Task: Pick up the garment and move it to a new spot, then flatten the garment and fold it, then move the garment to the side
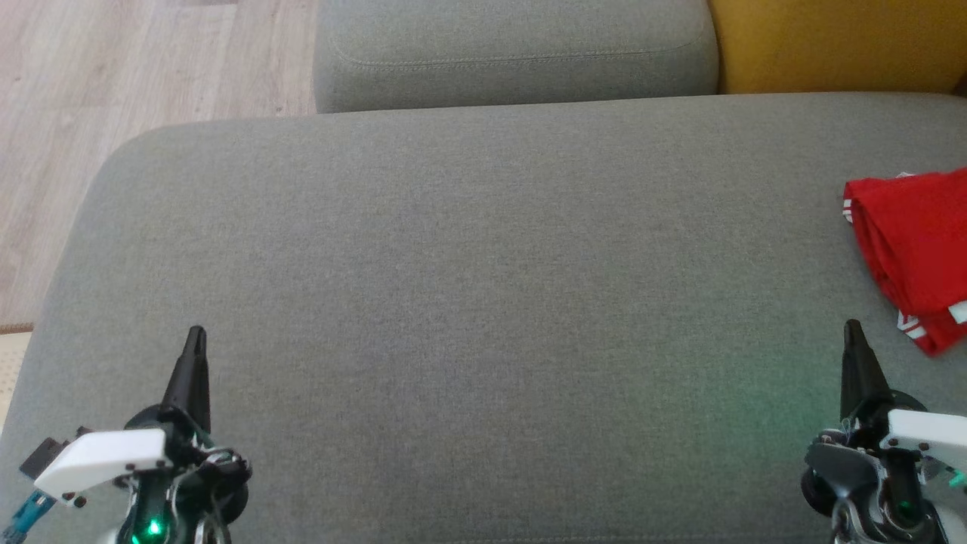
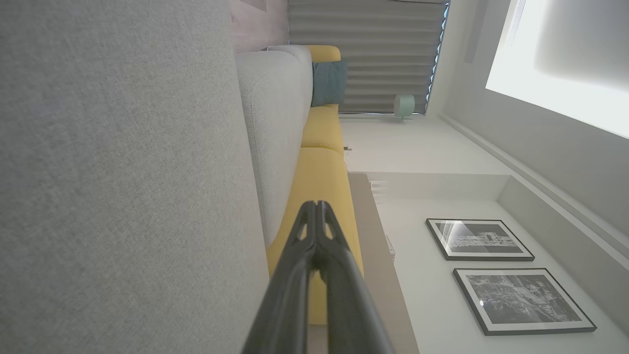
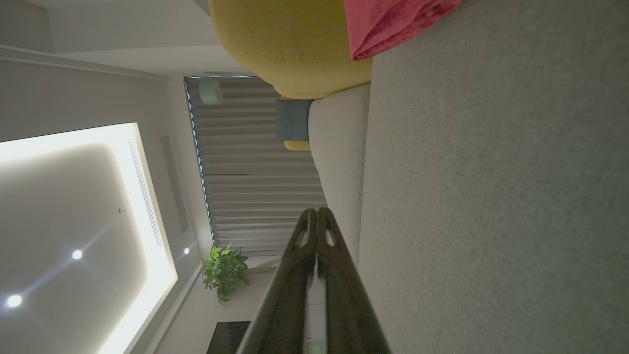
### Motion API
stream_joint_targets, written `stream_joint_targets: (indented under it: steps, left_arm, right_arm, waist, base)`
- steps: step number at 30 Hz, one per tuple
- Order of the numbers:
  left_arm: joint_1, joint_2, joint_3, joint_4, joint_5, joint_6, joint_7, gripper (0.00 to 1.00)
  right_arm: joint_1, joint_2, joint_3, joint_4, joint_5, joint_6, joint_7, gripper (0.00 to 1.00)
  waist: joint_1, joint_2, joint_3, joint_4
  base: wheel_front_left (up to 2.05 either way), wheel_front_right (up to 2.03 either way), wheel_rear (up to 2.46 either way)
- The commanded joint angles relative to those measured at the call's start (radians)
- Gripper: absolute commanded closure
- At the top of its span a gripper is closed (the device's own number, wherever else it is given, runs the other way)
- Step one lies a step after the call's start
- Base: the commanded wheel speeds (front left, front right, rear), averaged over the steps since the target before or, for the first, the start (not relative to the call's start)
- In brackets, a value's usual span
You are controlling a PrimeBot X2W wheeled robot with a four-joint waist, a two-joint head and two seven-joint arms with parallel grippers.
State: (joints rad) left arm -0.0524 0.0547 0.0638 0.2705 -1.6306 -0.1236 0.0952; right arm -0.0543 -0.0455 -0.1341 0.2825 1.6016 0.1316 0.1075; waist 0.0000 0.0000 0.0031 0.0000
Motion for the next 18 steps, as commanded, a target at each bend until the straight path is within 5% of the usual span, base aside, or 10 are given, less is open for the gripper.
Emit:
stream_joint_targets:
  steps: [1, 18]
  left_arm:
    - [-0.054, 0.006, 0.036, -0.026, 0.010, -0.007, 0.007, 1.00]
    - [-0.055, 0.004, 0.039, -0.026, 0.013, -0.007, 0.009, 1.00]
  right_arm:
    - [-0.054, -0.005, 0.020, -0.038, 0.007, -0.001, 0.006, 1.00]
    - [-0.054, -0.005, 0.020, -0.038, 0.006, -0.001, 0.006, 1.00]
  waist:
    - [0.0000, 0.0000, 0.000, 0.000]
    - [0.0000, 0.0000, 0.000, 0.000]
  base:
    - [0.00, 0.00, 0.00]
    - [0.00, 0.00, 0.00]
